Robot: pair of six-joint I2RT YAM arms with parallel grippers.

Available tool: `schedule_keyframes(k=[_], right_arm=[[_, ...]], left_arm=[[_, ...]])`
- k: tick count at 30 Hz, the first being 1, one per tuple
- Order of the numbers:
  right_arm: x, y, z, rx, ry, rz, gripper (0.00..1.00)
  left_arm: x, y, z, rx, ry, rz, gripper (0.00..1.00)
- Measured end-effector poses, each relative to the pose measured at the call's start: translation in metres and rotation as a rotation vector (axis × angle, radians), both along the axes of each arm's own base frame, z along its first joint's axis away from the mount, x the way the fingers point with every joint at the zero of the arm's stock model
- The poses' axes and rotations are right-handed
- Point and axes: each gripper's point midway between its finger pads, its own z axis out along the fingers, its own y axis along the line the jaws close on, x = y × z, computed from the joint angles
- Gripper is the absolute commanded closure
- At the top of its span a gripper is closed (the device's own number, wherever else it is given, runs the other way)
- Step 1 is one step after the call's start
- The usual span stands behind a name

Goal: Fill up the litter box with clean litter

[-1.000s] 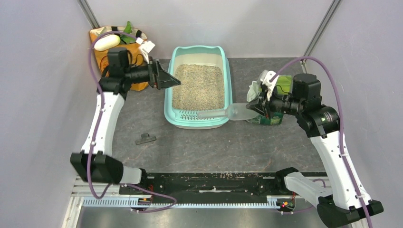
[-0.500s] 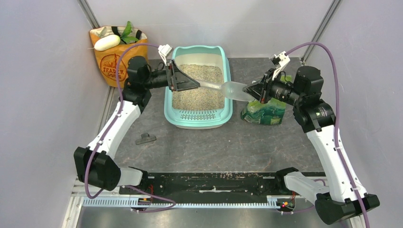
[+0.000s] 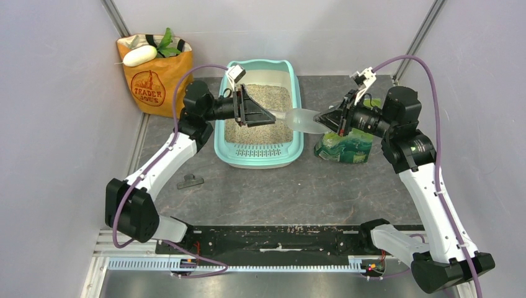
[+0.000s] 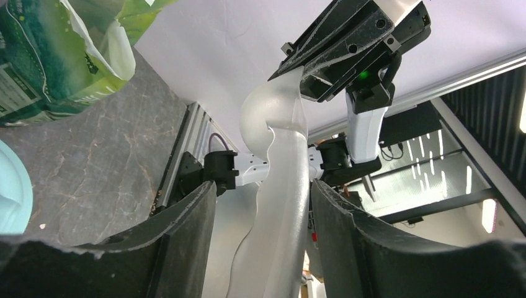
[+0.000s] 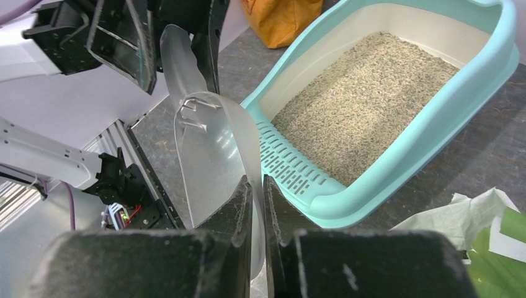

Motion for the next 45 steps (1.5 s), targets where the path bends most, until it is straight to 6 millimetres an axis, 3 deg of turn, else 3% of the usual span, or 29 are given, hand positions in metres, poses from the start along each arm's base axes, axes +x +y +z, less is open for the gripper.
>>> schedule_keyframes(k=[10, 16, 20, 25, 27, 31, 33, 38, 45], right_arm=[[-0.006, 0.002, -0.003, -0.005, 0.011, 0.034, 1.0], [-0.008, 0.001, -0.009, -0.024, 0.026, 0.038, 1.0], [-0.009, 0.001, -0.01, -0.027, 0.027, 0.042, 1.0], [-0.01, 0.001, -0.018, -0.039, 0.054, 0.054, 1.0], [-0.011, 0.002, -0.018, -0.039, 0.051, 0.063, 0.89], [-0.01, 0.001, -0.021, -0.045, 0.066, 0.056, 0.36], [-0.007, -0.001, -0.022, -0.047, 0.075, 0.043, 0.25], [0.008, -0.02, -0.009, -0.075, 0.04, -0.045, 0.16], [0.014, -0.045, 0.002, -0.151, -0.018, -0.087, 0.15]], left_arm=[[-0.004, 0.0, -0.001, -0.029, 0.016, -0.022, 0.38], [-0.005, 0.001, -0.005, -0.023, 0.031, -0.02, 0.49], [-0.006, 0.002, -0.005, -0.03, 0.035, -0.021, 0.67], [-0.012, 0.003, 0.005, -0.061, 0.027, -0.035, 0.98], [-0.013, 0.004, 0.005, -0.064, 0.033, -0.038, 0.98], [-0.014, 0.004, 0.001, -0.068, 0.05, -0.038, 0.98], [-0.013, 0.004, -0.002, -0.063, 0.062, -0.035, 0.98], [-0.002, 0.007, -0.014, -0.026, 0.091, 0.027, 0.98], [0.009, 0.01, -0.021, -0.002, 0.096, 0.095, 0.98]])
